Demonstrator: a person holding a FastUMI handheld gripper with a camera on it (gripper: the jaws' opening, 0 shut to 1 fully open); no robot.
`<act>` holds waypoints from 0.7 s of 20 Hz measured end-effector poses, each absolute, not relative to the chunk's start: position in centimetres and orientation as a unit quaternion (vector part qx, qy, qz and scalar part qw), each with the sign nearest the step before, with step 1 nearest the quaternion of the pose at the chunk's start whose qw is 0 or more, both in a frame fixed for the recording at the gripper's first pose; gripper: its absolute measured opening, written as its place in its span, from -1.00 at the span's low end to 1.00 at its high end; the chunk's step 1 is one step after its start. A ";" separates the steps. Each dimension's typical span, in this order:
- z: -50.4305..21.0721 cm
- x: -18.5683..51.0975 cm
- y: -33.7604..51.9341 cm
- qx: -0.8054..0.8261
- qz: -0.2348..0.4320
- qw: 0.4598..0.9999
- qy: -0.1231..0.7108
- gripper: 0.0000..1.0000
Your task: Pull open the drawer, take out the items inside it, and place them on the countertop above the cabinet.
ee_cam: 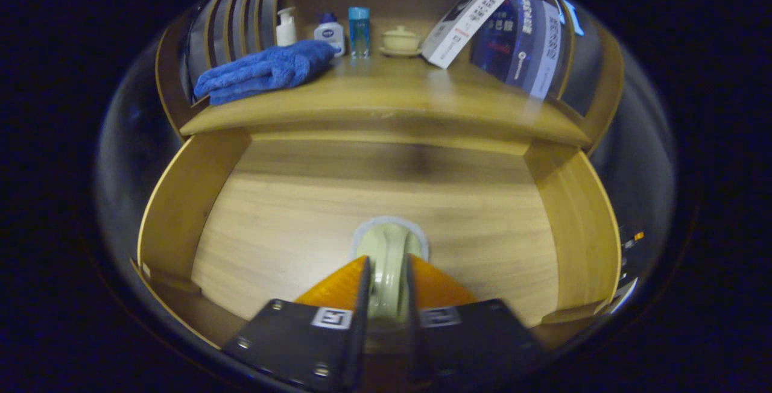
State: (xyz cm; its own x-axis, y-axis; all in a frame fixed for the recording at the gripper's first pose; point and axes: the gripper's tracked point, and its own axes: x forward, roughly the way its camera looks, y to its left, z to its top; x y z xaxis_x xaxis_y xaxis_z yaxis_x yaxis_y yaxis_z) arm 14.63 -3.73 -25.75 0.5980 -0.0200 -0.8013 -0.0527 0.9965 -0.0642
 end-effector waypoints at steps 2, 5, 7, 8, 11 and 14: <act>-25.8 15.1 -3.0 -0.038 0.030 0.898 0.437 -0.56; -25.6 15.1 -2.7 -0.059 0.045 0.908 0.413 -0.68; -25.0 15.2 -2.5 -0.059 0.047 0.917 0.393 -0.68; -24.5 15.4 -2.2 -0.054 0.050 0.922 0.380 -0.68; -22.2 16.2 -2.0 -0.037 0.048 0.938 0.342 -0.68; -20.4 16.2 -1.6 -0.018 0.052 0.945 0.323 -0.68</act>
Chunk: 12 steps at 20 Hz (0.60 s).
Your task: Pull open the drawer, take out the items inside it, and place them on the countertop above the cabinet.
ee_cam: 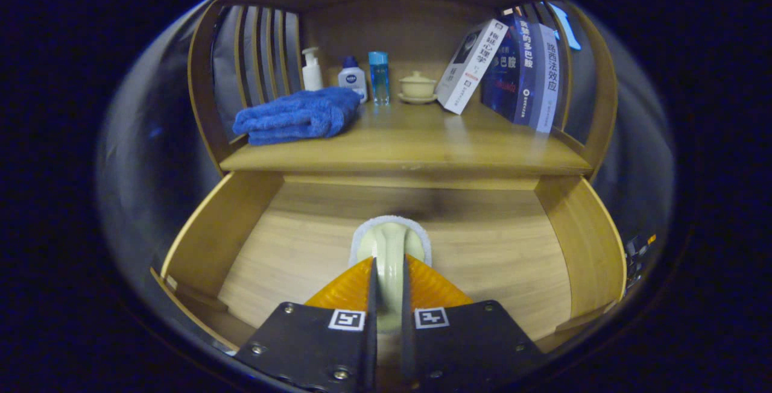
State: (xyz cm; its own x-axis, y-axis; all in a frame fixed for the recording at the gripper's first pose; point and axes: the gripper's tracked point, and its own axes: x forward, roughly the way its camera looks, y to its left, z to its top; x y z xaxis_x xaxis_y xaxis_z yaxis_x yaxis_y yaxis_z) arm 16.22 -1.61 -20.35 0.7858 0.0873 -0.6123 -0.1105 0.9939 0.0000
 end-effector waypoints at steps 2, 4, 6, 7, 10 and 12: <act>-19.0 16.3 -1.8 -0.025 0.052 0.951 0.304 -0.68; -17.7 16.3 -2.0 -0.032 0.048 0.957 0.286 -0.68; -15.9 16.4 -2.0 -0.035 0.049 0.962 0.266 -0.68; -14.9 16.4 -2.0 -0.036 0.050 0.965 0.255 -0.68; -11.5 16.6 -2.0 -0.037 0.051 0.974 0.220 -0.68; -9.3 17.0 -2.0 -0.033 0.049 0.979 0.193 -0.68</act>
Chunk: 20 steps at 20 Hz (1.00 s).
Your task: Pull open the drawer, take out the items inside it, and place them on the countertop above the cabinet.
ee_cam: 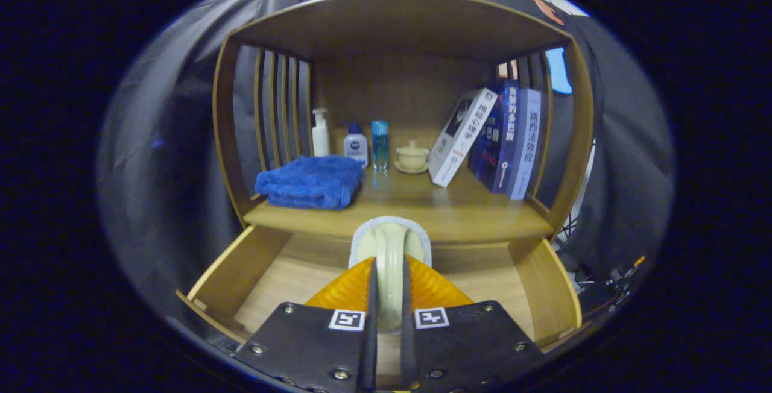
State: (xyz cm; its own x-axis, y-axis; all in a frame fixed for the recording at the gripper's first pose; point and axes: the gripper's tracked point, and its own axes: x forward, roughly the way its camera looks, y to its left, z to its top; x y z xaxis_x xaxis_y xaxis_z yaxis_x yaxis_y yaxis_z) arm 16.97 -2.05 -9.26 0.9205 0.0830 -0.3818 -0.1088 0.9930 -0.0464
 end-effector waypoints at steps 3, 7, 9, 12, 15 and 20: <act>-7.5 18.0 -2.3 -0.046 0.046 0.983 0.173 -0.69; -6.9 20.3 -2.3 -0.047 0.038 0.984 0.167 -0.69; -7.2 21.9 -2.5 -0.038 0.031 0.984 0.172 -0.69; -8.8 24.6 -2.4 -0.024 0.021 0.981 0.193 -0.68; -10.7 27.0 -2.3 -0.032 0.015 0.978 0.206 -0.69; -11.4 30.1 -2.6 -0.034 -0.001 0.982 0.184 -0.69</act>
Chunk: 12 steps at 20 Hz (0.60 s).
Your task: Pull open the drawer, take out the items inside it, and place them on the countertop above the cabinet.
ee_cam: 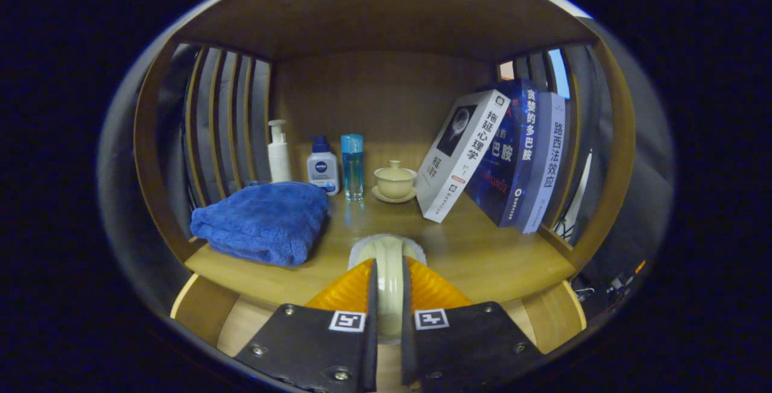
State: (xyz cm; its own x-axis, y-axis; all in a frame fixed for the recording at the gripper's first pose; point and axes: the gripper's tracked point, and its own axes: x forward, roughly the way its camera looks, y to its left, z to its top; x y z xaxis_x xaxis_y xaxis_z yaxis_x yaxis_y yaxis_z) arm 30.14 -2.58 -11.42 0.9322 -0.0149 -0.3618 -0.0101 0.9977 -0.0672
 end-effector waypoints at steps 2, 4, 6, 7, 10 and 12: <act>-11.7 31.5 -2.7 -0.041 -0.010 0.985 0.170 -0.69; -11.9 32.6 -2.8 -0.052 -0.021 0.985 0.164 -0.63; -12.0 33.4 -2.9 -0.060 -0.027 0.985 0.162 -0.62; -12.0 33.9 -2.9 -0.059 -0.029 0.985 0.159 -0.63; -12.1 34.9 -3.1 -0.035 -0.044 0.987 0.151 -0.62; -12.0 35.5 -3.2 -0.033 -0.058 0.988 0.141 -0.62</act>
State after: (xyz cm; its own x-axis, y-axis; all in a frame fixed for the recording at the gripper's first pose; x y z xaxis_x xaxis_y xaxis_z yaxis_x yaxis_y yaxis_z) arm 35.53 -3.15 -12.04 0.9534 -0.1231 -0.2754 0.1044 0.9912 -0.0819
